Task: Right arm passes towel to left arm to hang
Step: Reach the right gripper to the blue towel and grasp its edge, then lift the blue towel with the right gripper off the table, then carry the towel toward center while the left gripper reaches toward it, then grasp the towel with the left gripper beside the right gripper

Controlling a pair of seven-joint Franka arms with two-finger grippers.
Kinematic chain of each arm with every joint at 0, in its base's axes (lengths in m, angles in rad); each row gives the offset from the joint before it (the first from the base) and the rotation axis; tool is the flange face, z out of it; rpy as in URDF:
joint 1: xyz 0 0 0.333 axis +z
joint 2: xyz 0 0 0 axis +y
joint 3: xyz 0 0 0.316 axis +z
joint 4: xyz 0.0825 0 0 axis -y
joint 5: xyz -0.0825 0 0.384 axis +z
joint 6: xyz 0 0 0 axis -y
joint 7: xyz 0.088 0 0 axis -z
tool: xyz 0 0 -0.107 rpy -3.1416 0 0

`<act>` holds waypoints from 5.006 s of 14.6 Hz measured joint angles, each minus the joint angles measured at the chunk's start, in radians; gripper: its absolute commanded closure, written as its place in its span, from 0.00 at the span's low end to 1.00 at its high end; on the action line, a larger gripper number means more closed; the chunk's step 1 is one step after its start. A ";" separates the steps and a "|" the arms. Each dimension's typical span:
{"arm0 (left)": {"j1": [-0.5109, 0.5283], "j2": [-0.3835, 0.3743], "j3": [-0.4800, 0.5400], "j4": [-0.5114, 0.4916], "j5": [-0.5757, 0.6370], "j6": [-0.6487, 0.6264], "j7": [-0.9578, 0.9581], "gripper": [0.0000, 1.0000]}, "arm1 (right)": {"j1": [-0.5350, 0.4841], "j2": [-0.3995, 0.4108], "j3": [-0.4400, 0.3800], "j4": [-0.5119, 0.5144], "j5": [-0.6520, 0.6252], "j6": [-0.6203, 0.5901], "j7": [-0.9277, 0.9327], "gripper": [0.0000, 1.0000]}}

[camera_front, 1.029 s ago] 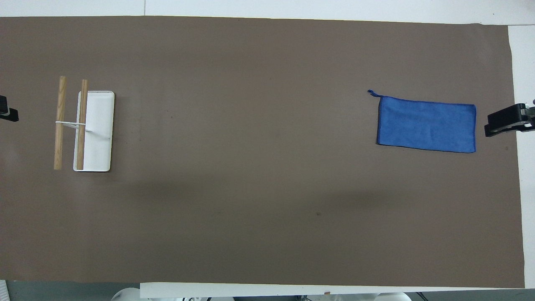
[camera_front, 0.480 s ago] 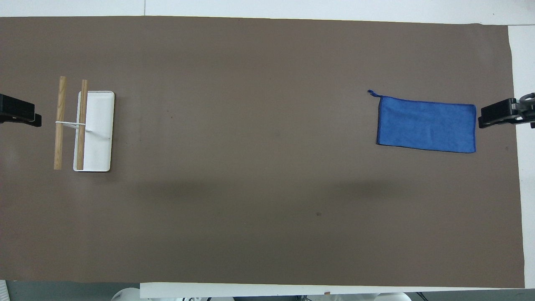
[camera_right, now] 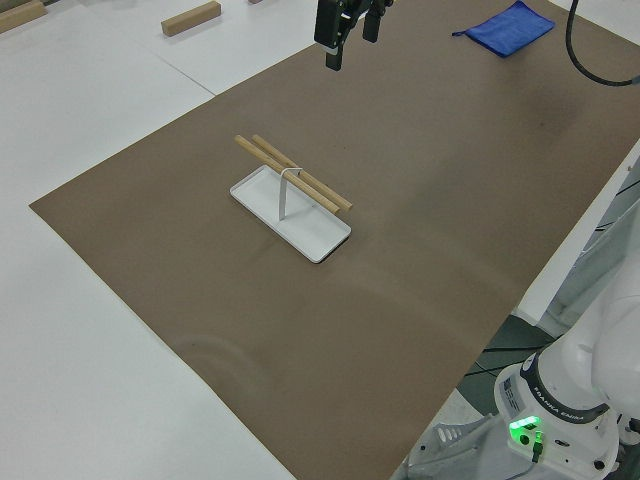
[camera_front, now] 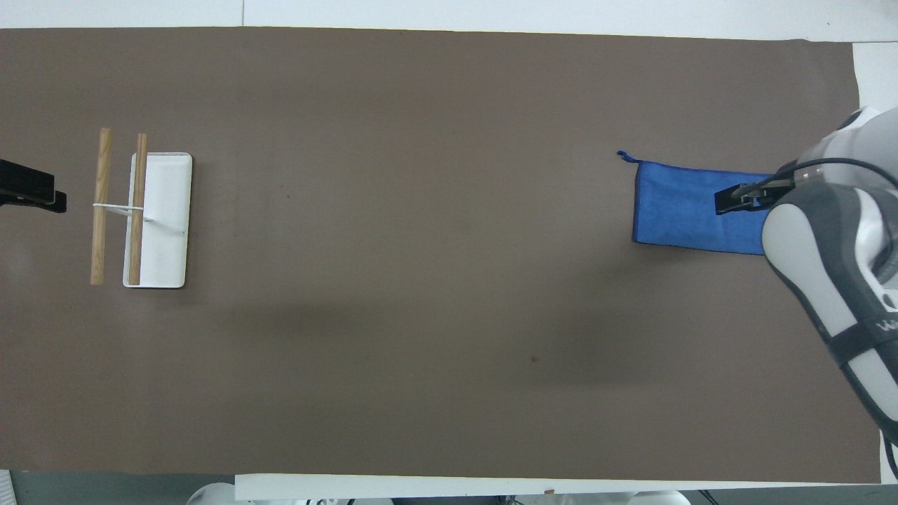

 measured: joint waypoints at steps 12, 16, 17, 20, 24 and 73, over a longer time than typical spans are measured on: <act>0.003 -0.005 0.010 0.000 0.000 0.000 0.001 0.00 | -0.032 0.129 -0.003 -0.051 0.000 0.115 -0.054 0.16; 0.006 -0.006 0.012 0.000 0.000 0.000 0.001 0.00 | -0.042 0.129 -0.003 -0.053 0.000 0.113 -0.070 0.16; 0.008 -0.006 0.012 0.000 0.000 0.000 0.001 0.00 | -0.042 0.129 -0.003 -0.056 0.000 0.113 -0.071 0.17; 0.011 -0.006 0.012 0.000 0.000 0.000 0.001 0.00 | -0.043 0.130 -0.003 -0.066 0.000 0.113 -0.071 0.32; 0.012 -0.006 0.011 0.000 0.011 -0.002 -0.001 0.00 | -0.046 0.125 -0.003 -0.067 0.000 0.113 -0.093 0.65; -0.345 0.079 -0.122 -0.278 -0.046 0.586 -1.350 1.00 | 0.591 0.082 0.020 0.323 1.121 -0.005 1.137 1.00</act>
